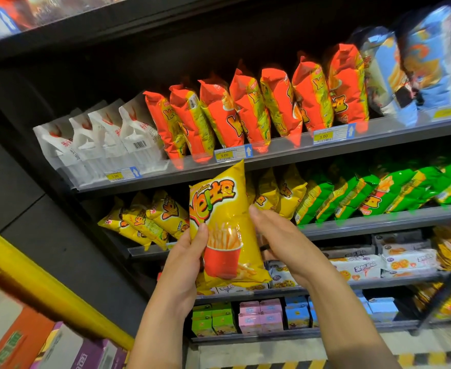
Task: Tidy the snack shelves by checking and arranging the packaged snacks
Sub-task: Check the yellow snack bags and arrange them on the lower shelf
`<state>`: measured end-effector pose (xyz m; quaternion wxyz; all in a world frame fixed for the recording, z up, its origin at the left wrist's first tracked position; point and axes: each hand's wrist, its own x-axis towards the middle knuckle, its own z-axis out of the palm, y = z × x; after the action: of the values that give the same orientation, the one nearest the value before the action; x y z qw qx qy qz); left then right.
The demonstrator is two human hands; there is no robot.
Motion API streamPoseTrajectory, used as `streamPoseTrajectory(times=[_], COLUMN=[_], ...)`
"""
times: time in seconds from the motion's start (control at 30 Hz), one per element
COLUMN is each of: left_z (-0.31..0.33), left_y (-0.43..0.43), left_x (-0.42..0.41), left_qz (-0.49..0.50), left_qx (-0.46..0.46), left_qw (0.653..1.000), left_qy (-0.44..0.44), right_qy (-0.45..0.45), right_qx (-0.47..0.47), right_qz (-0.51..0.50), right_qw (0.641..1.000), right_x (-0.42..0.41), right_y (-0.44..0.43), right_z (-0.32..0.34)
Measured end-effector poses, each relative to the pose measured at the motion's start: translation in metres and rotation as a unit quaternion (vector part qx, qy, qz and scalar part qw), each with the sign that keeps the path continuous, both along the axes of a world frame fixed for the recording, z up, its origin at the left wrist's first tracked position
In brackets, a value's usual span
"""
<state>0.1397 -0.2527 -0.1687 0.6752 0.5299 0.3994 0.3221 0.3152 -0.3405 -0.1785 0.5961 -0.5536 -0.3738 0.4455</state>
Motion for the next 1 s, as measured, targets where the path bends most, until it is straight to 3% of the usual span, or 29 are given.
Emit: streamPoseTrajectory(times=[0.2, 0.6, 0.8, 1.0], left_z=[0.0, -0.015, -0.051, -0.079], left_y=[-0.005, 0.036, 0.085, 0.134], left_x=[0.001, -0.034, -0.041, -0.035], left_qz=[0.001, -0.051, 0.059, 0.173], left_qx=[0.07, 0.038, 0.041, 0.035], left_qw=[0.997, 0.997, 0.99, 0.976], left_qy=[0.016, 0.051, 0.119, 0.129], right_qy=[-0.056, 0.001, -0.013, -0.041], right_qx=[-0.015, -0.025, -0.086, -0.095], right_qz=[-0.011, 0.055, 0.012, -0.108], right_qw=[0.998, 0.998, 0.996, 0.989], right_x=[-0.009, -0.01, -0.023, -0.029], right_y=[0.007, 0.043, 0.087, 0.13], right_z=[-0.008, -0.038, -0.057, -0.069])
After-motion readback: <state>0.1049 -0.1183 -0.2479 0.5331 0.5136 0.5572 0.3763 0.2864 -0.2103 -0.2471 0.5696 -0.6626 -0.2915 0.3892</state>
